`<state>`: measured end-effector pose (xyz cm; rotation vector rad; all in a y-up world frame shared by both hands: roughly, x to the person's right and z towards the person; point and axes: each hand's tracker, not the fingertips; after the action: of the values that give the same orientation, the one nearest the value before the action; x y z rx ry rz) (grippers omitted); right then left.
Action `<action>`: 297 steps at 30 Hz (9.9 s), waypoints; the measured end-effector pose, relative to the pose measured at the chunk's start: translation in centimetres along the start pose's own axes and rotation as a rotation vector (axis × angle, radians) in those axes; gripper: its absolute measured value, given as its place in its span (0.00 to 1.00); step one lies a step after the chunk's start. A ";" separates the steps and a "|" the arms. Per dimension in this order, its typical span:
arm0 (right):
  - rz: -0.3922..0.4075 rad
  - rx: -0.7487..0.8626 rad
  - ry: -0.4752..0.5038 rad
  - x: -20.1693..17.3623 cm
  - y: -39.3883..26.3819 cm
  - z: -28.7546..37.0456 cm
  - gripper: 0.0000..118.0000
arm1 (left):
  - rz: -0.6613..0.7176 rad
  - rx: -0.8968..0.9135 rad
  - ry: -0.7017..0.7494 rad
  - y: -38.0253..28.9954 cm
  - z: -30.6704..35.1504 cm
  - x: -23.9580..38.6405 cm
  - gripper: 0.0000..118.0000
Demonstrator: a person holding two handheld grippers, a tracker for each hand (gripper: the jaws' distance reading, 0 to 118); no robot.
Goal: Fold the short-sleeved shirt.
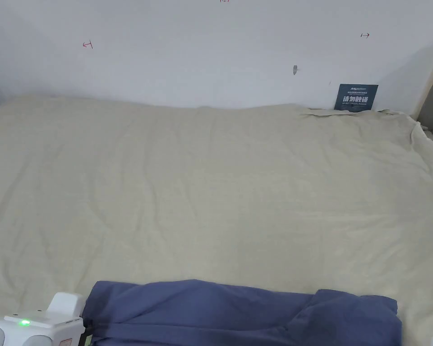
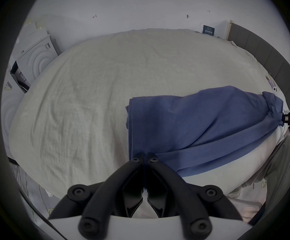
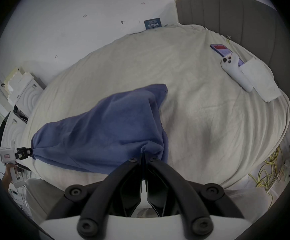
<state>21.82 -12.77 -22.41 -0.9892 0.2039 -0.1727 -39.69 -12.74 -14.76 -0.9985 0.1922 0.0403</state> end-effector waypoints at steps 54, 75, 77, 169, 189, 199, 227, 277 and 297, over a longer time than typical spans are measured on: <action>0.292 0.843 -0.103 -17.9 6.4 13.6 0.01 | 0.110 0.748 -0.052 7.2 12.7 7.6 0.00; 0.299 0.754 -0.134 -15.9 6.6 12.5 0.01 | 0.340 0.055 -0.238 5.6 0.9 -5.8 0.91; 0.298 0.744 -0.137 -15.9 6.5 12.3 0.01 | 0.352 0.014 -0.277 5.3 -0.2 -6.0 0.90; 0.266 0.723 -0.151 -11.2 5.2 13.7 0.01 | -0.021 0.000 -0.414 11.4 3.2 18.0 1.00; 0.280 0.720 -0.113 -12.8 5.7 13.4 0.01 | 0.080 0.295 -0.165 6.3 4.4 8.0 0.00; 0.260 0.704 -0.119 -12.2 5.3 13.3 0.01 | 0.006 0.153 -0.188 3.8 -0.8 11.7 0.00; 0.223 0.683 -0.162 -10.1 4.7 13.7 0.01 | -0.343 0.139 -0.356 0.9 -0.2 24.6 0.00; 0.243 0.646 -0.175 -10.4 5.3 13.0 0.01 | 0.406 -0.093 -0.600 5.6 -5.3 0.0 0.71; 0.235 0.632 -0.165 -10.4 5.3 12.5 0.01 | 0.350 -0.102 -0.574 5.6 -6.4 2.6 0.10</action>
<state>15.14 2.66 -19.20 -0.3427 0.1009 0.0621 -38.72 -15.19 -23.20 -1.0065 -0.1657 0.6533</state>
